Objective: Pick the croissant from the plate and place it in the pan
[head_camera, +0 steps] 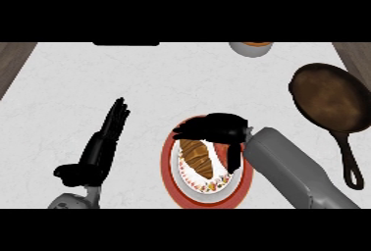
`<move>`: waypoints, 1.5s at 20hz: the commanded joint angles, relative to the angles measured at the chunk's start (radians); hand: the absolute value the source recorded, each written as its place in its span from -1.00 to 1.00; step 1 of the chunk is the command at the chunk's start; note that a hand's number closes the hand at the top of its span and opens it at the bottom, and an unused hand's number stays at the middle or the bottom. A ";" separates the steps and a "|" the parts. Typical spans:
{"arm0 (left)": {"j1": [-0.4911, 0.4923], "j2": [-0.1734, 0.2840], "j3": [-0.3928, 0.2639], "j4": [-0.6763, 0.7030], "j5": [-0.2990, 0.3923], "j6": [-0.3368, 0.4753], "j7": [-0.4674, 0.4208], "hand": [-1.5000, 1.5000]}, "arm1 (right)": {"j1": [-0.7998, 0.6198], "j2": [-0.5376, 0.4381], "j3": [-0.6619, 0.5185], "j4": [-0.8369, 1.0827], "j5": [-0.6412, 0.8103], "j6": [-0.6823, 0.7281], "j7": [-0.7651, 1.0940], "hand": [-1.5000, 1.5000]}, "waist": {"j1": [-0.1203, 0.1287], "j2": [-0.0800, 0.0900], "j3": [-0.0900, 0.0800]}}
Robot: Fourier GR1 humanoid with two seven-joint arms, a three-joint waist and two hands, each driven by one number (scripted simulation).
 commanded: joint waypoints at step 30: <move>-0.039 -0.067 0.152 0.031 -0.067 -0.144 0.037 0.00 | -0.071 0.255 -0.089 0.428 0.336 -0.227 -0.126 1.00 | 0.011 0.004 0.000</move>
